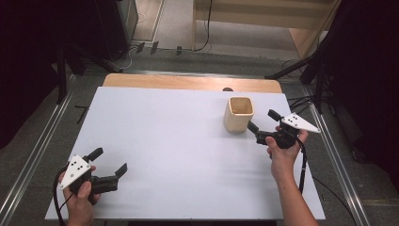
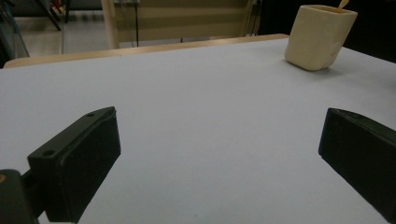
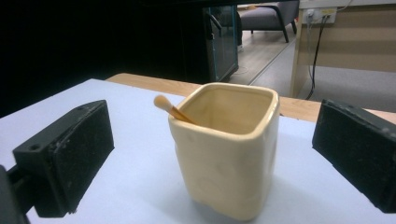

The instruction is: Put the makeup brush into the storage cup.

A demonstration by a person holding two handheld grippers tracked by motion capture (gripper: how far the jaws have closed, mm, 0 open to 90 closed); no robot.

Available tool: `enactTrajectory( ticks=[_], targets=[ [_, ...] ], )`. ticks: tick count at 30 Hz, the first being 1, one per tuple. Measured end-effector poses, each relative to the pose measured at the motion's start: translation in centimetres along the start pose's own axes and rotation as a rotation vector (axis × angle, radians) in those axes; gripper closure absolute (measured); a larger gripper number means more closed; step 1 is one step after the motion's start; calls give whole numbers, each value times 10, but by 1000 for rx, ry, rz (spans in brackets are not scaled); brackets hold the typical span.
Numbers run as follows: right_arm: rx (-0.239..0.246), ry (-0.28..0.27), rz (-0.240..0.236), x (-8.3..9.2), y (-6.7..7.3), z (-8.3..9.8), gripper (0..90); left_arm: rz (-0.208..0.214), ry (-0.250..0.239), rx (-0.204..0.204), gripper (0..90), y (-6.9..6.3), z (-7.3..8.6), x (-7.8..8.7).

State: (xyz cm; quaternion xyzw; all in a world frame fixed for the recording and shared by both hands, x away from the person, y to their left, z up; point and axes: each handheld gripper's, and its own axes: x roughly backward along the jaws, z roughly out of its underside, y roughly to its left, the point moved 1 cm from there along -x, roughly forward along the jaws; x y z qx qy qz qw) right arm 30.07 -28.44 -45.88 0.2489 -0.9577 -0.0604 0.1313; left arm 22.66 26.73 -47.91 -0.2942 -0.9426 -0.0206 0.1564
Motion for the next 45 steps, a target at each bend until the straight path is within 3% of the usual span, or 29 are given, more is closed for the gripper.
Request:
enactTrajectory(
  ticks=[14,30,45],
  targets=[
    [-14,4,19,30,0,22,0,-2,1,-8,0,0,0,0],
    [6,13,62,61,0,42,0,-2,-4,-4,0,0,0,0],
    [-37,-17,102,93,-1,52,0,-2,-1,-9,0,0,0,0]
  ],
)
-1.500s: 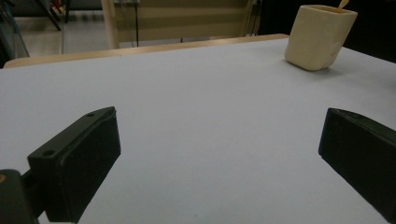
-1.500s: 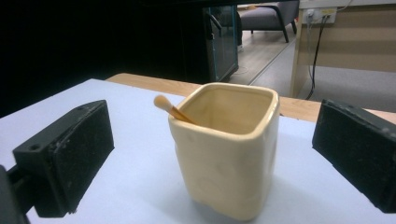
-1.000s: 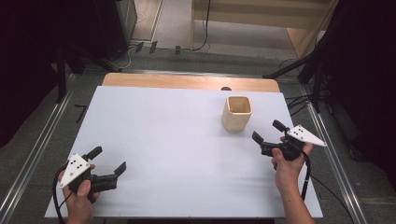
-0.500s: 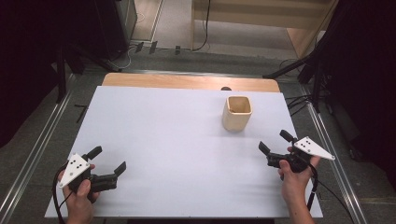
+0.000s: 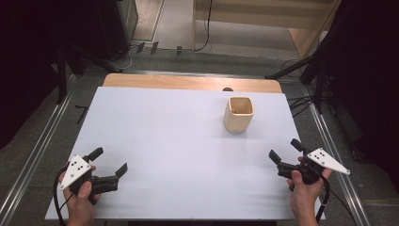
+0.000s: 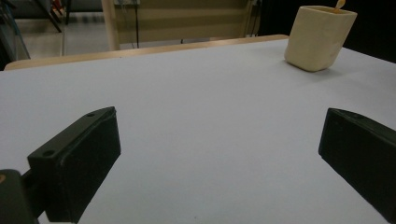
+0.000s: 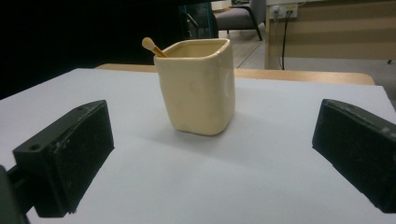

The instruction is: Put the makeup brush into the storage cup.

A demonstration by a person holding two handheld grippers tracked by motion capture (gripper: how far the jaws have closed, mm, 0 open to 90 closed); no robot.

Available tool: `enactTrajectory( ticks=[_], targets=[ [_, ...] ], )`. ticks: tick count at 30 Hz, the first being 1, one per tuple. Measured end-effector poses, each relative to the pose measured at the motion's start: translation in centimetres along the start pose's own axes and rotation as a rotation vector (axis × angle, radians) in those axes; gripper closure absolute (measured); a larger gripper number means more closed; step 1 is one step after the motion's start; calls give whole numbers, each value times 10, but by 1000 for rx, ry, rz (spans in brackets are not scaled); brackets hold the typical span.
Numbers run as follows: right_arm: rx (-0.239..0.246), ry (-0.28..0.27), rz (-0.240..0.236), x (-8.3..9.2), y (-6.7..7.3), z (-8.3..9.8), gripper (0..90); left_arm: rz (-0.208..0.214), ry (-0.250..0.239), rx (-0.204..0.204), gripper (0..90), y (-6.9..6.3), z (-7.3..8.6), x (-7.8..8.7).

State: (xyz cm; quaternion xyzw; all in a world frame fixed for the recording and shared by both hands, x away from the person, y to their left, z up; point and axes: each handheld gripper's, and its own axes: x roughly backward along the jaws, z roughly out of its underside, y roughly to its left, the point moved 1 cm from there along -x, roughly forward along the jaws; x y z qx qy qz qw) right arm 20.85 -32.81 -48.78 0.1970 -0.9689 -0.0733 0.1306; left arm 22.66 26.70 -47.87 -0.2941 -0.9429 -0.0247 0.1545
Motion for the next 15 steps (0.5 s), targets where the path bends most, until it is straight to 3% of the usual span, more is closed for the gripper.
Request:
enactTrajectory(
  ticks=[15],
  targets=[
    [-10,0,19,14,4,9,0,3,-6,2,0,-1,0,0]
  ],
)
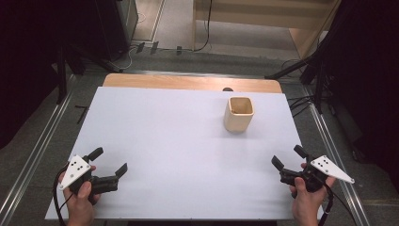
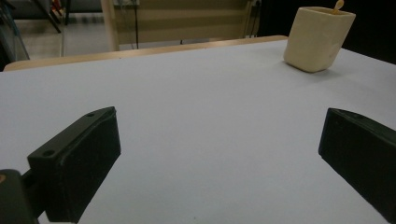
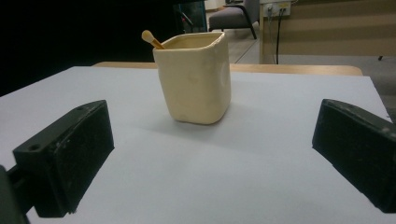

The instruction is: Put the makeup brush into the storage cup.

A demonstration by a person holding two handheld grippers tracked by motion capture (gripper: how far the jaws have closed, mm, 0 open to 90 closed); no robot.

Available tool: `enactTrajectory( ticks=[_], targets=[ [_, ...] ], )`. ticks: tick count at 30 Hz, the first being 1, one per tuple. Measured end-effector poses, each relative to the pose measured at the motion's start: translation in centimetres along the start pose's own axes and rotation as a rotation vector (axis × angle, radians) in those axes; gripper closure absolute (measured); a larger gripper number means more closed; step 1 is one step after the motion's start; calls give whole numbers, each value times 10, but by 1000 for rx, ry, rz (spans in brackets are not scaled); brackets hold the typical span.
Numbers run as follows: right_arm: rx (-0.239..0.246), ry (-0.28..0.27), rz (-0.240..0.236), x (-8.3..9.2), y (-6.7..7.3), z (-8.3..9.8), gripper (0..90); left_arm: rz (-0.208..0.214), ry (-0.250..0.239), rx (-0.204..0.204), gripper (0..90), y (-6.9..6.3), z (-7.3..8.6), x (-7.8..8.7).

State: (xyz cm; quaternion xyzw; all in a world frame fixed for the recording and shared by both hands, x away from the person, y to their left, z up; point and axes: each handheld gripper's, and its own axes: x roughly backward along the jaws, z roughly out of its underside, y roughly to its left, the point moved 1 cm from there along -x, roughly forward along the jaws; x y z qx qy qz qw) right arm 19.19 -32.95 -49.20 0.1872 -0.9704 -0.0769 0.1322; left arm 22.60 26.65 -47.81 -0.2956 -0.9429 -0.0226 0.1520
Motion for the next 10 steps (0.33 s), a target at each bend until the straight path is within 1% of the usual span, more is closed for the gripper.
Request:
enactTrajectory(
  ticks=[5,7,10],
  targets=[
    [-6,11,-5,-3,1,2,0,-3,2,-1,0,1,0,-1],
    [5,15,-3,-4,2,2,0,-4,0,2,0,0,0,-1],
    [-4,11,-4,-3,2,1,0,-4,-1,1,0,0,0,0]
  ],
)
